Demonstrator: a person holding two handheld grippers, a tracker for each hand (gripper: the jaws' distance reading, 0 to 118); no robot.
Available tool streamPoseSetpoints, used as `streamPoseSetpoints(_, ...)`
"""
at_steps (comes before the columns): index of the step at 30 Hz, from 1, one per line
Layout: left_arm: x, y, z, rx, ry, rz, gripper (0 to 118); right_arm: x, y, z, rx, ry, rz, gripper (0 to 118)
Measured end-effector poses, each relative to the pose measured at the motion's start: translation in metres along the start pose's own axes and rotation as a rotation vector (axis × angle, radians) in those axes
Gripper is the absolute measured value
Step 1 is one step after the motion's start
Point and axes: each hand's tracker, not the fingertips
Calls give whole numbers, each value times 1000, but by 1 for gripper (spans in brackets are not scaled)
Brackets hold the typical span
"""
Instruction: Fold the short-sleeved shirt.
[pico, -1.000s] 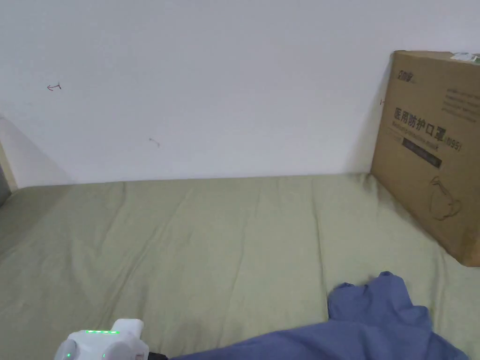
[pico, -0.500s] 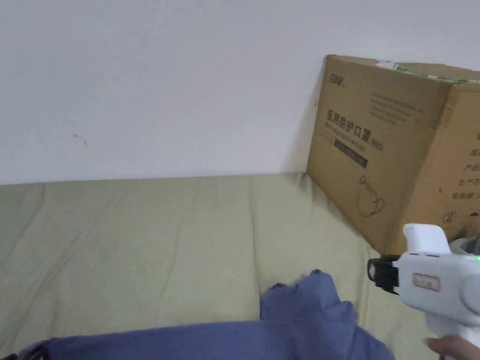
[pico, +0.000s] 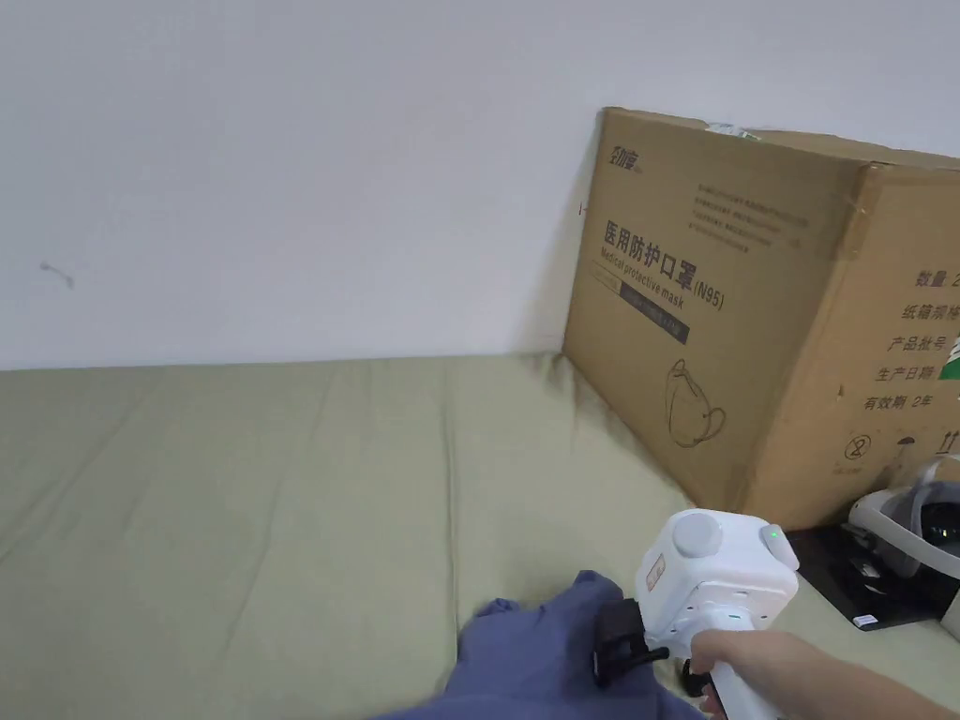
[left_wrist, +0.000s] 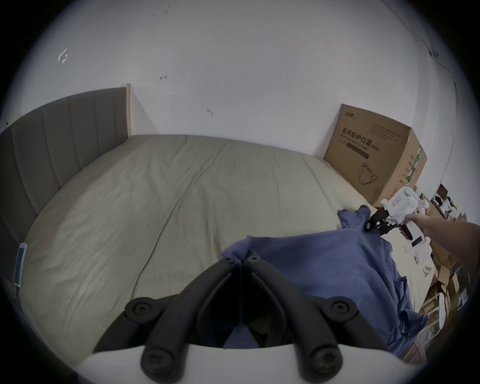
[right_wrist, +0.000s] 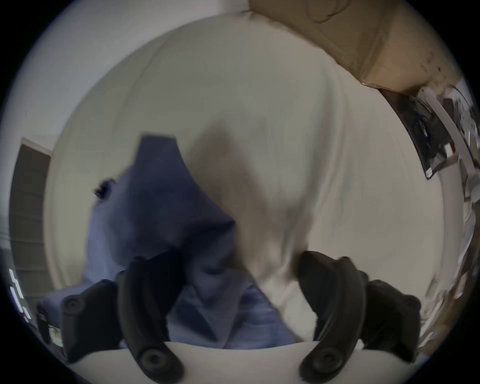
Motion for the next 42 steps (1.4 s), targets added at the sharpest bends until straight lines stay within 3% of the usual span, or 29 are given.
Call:
streamPoseSetpoints(1, -3, -2, -4, -16, 7, 10, 1, -2, -3, 2, 21, -47, 23, 89)
streamPoseSetpoints(2, -6, -4, -7, -32, 11, 21, 1, -4, -7, 9, 65, -13, 31, 87)
streamPoseSetpoints(3, -10, -6, -13, -44, 11, 30, 1, -7, -9, 15, 85, -24, 53, 77)
streamPoseSetpoints(4, -12, -8, -16, -58, 10, 35, 1, -13, -20, 24, 108, -38, 77, 59)
streamPoseSetpoints(5, -15, -9, -19, -72, 9, 38, 1, -16, -28, 33, 133, -25, 106, 32)
streamPoseSetpoints(6, -17, -9, -21, -91, 7, 46, 1, -15, -34, 41, 141, 59, 120, 5)
streamPoseSetpoints(8, -17, -7, -23, -99, 14, 49, 1, -19, -53, 63, 165, 116, 103, 5)
streamPoseSetpoints(10, -22, -1, -19, -103, -1, 64, 1, -17, -73, 90, 256, 103, 85, 5)
streamPoseSetpoints(13, -22, 25, -1, -87, -41, 89, 0, 6, -88, 139, 405, 140, 54, 5)
streamPoseSetpoints(19, -13, 102, 48, 28, -94, 28, 1, 26, -122, 264, 609, 192, 82, 5)
streamPoseSetpoints(27, 20, 212, 106, 170, -92, -62, 1, 4, -153, 413, 816, 190, 79, 5)
streamPoseSetpoints(33, 37, 288, 127, 224, -91, -109, 0, -21, -118, 488, 924, 170, 59, 5)
streamPoseSetpoints(42, 56, 401, 108, 313, -50, -51, 1, -61, -8, 565, 1096, 96, 10, 5)
